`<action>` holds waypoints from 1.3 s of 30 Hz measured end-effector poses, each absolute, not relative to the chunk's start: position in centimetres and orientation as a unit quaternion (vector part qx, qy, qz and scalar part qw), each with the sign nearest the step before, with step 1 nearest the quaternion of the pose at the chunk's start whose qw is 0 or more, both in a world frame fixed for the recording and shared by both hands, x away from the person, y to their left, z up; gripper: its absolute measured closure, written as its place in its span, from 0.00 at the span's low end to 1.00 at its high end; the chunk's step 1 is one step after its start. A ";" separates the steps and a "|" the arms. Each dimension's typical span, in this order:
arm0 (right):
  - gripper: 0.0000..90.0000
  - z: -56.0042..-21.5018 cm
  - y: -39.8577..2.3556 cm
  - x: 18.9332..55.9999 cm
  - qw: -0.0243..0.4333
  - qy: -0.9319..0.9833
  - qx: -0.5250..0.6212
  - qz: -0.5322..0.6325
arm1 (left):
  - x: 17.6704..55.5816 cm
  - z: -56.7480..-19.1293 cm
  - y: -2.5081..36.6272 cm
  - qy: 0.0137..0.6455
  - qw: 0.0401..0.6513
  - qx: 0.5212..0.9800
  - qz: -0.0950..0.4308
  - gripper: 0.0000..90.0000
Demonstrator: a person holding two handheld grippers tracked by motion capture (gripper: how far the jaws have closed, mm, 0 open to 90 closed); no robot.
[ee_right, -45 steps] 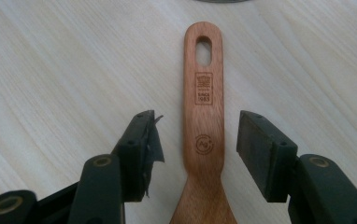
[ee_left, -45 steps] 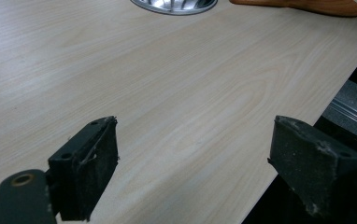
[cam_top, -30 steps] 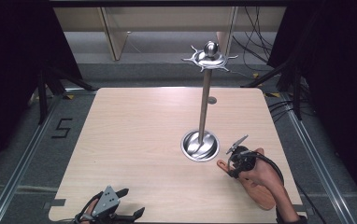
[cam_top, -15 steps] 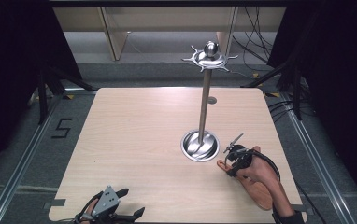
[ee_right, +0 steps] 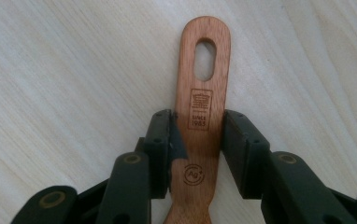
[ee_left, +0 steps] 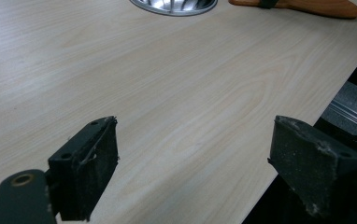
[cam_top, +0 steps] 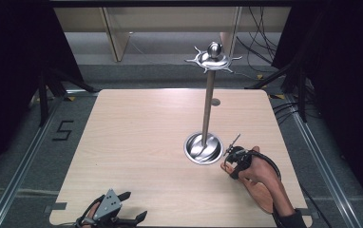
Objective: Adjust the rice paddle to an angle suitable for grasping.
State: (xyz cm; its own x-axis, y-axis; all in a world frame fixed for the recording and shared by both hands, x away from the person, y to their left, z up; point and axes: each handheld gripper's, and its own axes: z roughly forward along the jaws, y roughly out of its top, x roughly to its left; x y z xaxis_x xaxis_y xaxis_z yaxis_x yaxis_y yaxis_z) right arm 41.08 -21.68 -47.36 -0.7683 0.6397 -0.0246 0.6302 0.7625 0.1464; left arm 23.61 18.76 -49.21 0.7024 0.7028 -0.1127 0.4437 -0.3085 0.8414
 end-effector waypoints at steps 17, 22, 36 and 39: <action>0.74 -45.4 -23.4 40.1 0.078 0.928 0.348 0.109 | 23.6 -49.1 18.8 0.357 0.462 0.799 0.140 0.16; 0.74 -43.9 -25.1 39.5 0.100 0.919 0.352 0.146 | 23.6 -49.1 18.8 0.358 0.462 0.799 0.140 0.16; 0.75 -41.0 -26.7 38.5 0.129 0.901 0.363 0.201 | 23.6 -49.2 18.7 0.370 0.468 0.791 0.137 0.17; 0.75 -40.3 -26.9 38.2 0.138 0.897 0.361 0.215 | 23.5 -49.3 18.6 0.371 0.471 0.789 0.134 0.16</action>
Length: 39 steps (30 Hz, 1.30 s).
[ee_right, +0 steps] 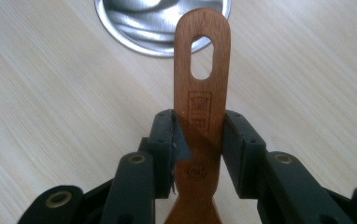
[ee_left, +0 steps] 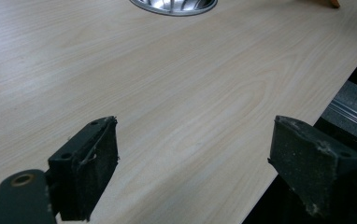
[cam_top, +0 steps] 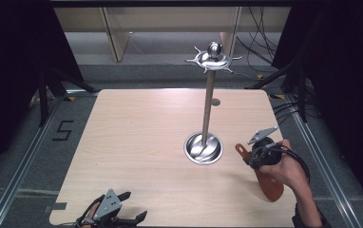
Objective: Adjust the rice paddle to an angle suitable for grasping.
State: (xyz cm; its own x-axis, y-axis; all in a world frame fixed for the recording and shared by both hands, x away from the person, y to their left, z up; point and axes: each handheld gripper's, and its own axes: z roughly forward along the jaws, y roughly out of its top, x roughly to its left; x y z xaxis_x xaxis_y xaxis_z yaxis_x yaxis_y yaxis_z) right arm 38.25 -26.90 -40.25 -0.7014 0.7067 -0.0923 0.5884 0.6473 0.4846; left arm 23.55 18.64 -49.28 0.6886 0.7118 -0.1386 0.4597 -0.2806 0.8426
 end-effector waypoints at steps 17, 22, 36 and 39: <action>0.75 -36.8 -27.9 37.5 0.159 0.871 0.360 0.294 | 23.7 -49.2 18.8 0.359 0.461 0.799 0.140 0.16; 0.75 -35.6 -27.6 37.5 0.161 0.868 0.349 0.313 | 23.6 -49.2 18.8 0.367 0.461 0.797 0.137 0.16; 0.75 -33.8 -27.1 37.4 0.168 0.846 0.343 0.371 | 23.7 -49.3 18.7 0.370 0.461 0.795 0.136 0.16; 0.75 -33.5 -27.0 37.5 0.172 0.840 0.341 0.384 | 23.6 -49.3 18.6 0.370 0.464 0.793 0.135 0.16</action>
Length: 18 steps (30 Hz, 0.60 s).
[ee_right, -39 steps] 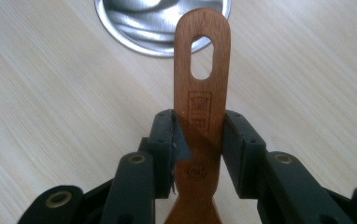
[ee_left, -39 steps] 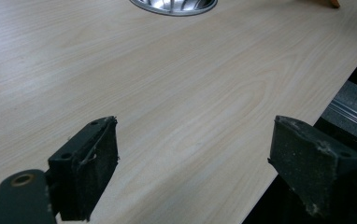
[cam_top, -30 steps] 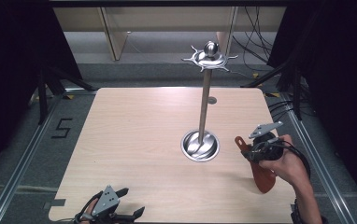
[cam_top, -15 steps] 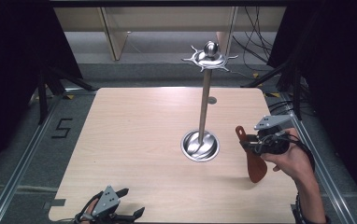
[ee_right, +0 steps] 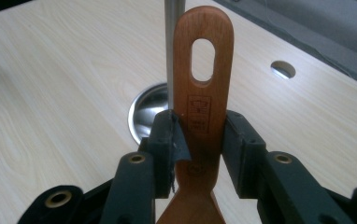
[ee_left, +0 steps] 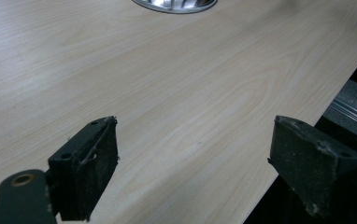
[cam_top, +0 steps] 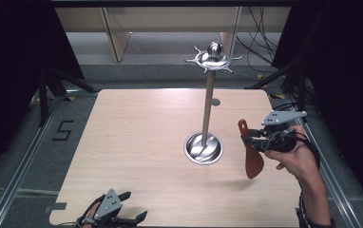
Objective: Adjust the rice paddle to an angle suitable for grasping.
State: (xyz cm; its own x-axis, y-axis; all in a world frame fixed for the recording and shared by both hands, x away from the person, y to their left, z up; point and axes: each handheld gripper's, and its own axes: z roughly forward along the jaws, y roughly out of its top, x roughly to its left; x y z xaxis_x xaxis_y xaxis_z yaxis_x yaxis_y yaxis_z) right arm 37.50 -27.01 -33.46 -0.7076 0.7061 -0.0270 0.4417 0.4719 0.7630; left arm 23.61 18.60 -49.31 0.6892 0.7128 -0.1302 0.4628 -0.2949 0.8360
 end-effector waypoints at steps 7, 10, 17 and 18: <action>0.75 -32.5 -26.6 37.6 0.174 0.827 0.337 0.414 | 23.7 -49.2 18.7 0.367 0.462 0.796 0.138 0.16; 0.75 -31.7 -26.4 37.5 0.178 0.824 0.329 0.425 | 23.6 -49.3 18.7 0.372 0.461 0.794 0.134 0.16; 0.75 -30.6 -26.1 37.5 0.188 0.816 0.320 0.443 | 23.7 -49.3 18.7 0.369 0.461 0.795 0.137 0.16; 0.75 -30.6 -26.1 37.5 0.188 0.816 0.320 0.443 | 23.7 -49.2 18.8 0.362 0.461 0.798 0.141 0.16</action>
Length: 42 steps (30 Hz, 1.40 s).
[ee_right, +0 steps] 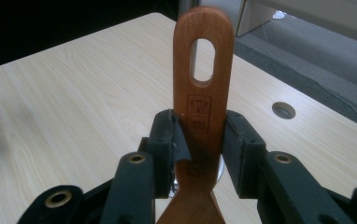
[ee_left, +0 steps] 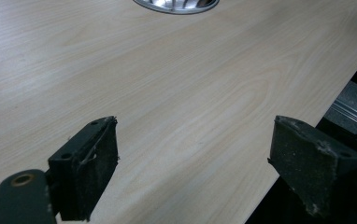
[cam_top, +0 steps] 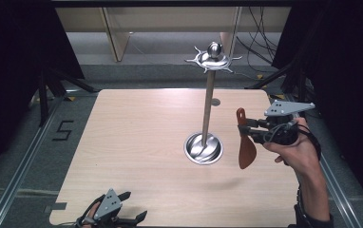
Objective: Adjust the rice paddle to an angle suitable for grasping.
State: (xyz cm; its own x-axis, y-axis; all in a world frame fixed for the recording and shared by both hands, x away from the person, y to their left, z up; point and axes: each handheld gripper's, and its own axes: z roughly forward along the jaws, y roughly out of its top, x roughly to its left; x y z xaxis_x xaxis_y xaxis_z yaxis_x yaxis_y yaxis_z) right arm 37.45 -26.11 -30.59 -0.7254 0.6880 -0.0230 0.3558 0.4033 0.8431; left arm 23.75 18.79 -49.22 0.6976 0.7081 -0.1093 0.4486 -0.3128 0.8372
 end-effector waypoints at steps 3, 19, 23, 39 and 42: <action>0.75 -29.9 -26.1 37.4 0.190 0.820 0.310 0.443 | 23.6 -49.3 18.7 0.372 0.461 0.794 0.134 0.16; 0.75 -25.3 -25.5 36.5 0.226 0.812 0.281 0.459 | 23.8 -49.3 18.8 0.362 0.458 0.800 0.139 0.16; 0.75 -23.9 -25.0 36.4 0.231 0.810 0.271 0.466 | 23.7 -49.3 18.7 0.370 0.461 0.795 0.136 0.17; 0.75 -21.6 -24.3 36.9 0.239 0.804 0.264 0.477 | 23.6 -49.3 18.7 0.371 0.461 0.794 0.136 0.16; 0.75 -21.2 -24.1 37.0 0.241 0.802 0.262 0.480 | 23.7 -49.3 18.7 0.372 0.464 0.792 0.137 0.17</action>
State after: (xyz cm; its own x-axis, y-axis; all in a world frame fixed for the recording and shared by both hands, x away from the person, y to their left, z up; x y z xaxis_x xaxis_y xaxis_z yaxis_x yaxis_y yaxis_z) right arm 37.02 -24.12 -21.21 -0.7471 0.6510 -0.1343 0.1889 0.4016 0.8961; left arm 23.67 18.69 -49.31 0.6861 0.7162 -0.1280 0.4614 -0.2922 0.8377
